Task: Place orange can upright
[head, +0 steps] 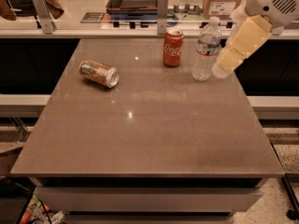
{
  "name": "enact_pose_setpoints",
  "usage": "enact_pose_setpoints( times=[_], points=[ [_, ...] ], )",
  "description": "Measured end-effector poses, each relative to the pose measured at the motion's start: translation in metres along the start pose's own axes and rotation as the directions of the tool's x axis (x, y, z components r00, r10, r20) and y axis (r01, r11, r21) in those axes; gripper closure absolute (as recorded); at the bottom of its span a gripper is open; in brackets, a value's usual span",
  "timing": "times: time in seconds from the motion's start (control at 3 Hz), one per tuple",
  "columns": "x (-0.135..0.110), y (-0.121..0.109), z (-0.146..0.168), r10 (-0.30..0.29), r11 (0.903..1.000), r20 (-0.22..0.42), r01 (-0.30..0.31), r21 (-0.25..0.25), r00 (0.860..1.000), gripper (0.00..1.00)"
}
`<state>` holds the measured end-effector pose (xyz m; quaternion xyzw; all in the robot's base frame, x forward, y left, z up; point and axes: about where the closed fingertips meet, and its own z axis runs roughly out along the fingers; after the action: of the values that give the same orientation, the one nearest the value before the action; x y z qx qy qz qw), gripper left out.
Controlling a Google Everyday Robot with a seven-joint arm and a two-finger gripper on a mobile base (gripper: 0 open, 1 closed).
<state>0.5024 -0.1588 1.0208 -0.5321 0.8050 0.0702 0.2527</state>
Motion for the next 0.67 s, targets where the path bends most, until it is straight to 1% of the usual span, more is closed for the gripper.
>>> enact_pose_setpoints(
  times=[0.33, 0.67],
  points=[
    [-0.023, -0.014, 0.007, 0.106, 0.9942, 0.033, -0.107, 0.011, 0.994, 0.0],
    [-0.045, -0.029, 0.016, 0.215, 0.9752, 0.007, -0.215, 0.052, 0.977, 0.0]
  ],
)
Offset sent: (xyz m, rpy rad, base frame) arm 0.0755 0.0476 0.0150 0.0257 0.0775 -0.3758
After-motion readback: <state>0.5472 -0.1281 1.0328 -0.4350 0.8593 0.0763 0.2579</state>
